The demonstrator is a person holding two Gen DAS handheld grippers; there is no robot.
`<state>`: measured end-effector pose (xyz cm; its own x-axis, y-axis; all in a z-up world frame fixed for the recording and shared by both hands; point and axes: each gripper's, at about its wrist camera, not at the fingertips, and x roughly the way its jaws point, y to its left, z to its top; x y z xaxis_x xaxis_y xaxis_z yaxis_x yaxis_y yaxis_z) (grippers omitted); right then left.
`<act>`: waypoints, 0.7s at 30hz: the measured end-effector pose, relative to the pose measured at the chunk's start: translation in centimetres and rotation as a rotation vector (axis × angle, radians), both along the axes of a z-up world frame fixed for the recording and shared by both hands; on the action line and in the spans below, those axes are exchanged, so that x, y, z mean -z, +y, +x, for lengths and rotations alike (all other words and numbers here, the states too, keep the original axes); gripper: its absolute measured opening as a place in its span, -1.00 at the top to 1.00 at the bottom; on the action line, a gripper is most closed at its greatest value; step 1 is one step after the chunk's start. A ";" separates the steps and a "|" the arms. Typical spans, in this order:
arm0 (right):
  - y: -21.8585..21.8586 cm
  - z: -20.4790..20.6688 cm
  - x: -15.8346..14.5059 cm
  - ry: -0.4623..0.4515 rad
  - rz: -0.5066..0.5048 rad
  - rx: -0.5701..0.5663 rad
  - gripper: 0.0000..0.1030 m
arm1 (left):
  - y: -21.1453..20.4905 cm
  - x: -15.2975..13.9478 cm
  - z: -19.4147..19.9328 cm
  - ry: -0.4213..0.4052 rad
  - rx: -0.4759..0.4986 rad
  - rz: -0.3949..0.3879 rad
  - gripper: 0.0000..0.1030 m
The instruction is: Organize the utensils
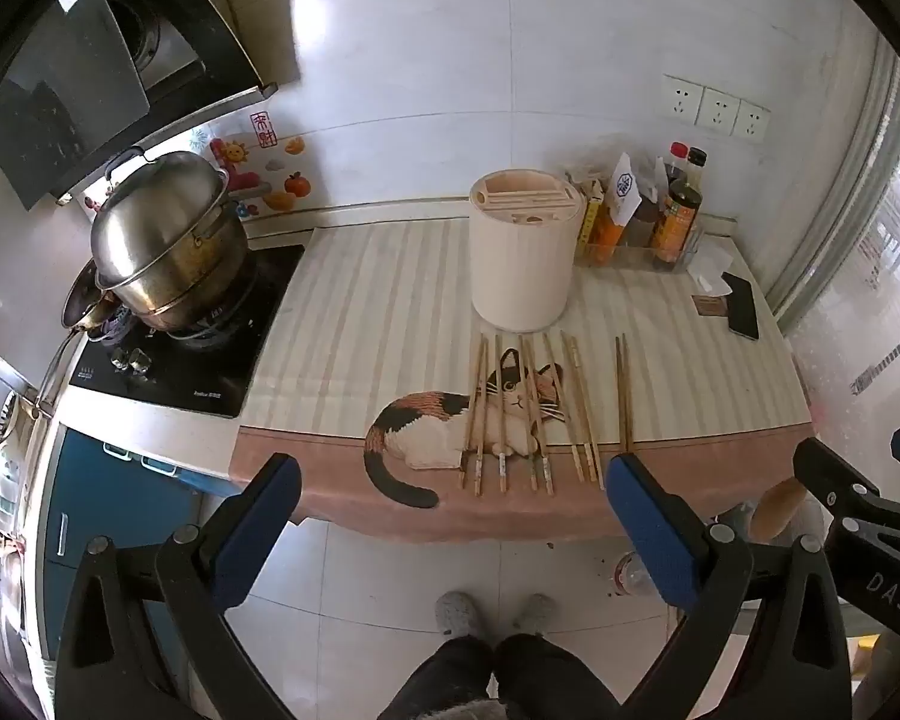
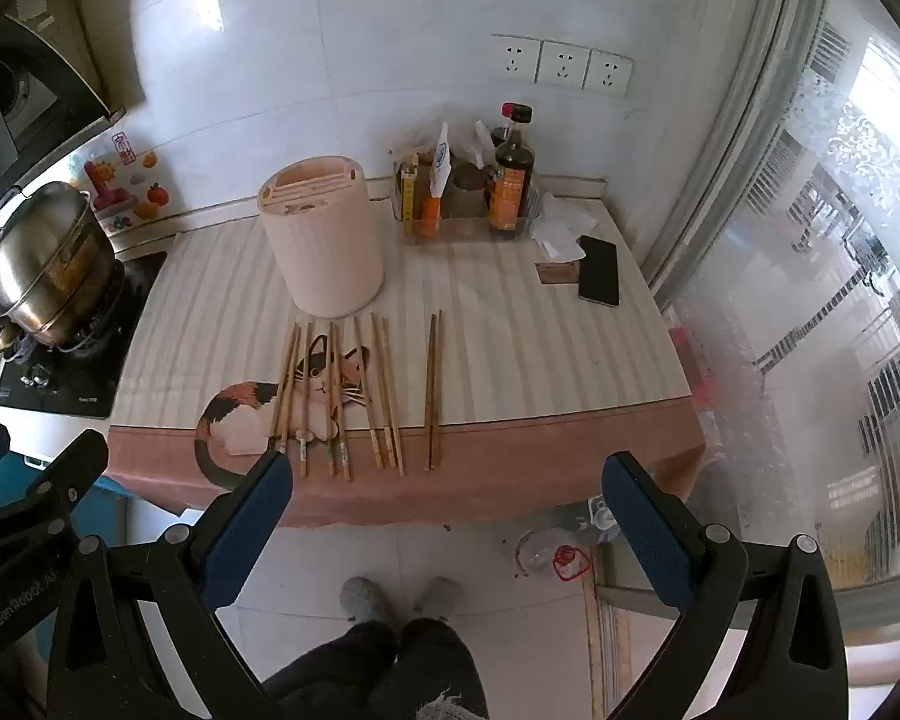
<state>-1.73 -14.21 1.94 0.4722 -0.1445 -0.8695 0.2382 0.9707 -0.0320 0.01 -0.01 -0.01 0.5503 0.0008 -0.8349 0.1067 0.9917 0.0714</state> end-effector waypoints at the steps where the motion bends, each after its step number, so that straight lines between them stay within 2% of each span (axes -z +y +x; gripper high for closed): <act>1: 0.0 0.0 0.0 -0.003 0.005 0.002 -1.00 | 0.0 0.0 0.0 0.002 -0.001 0.000 -1.00; 21: -0.3 0.1 0.4 0.001 -0.011 0.002 -1.00 | -0.6 1.0 0.4 0.046 0.002 -0.021 -1.00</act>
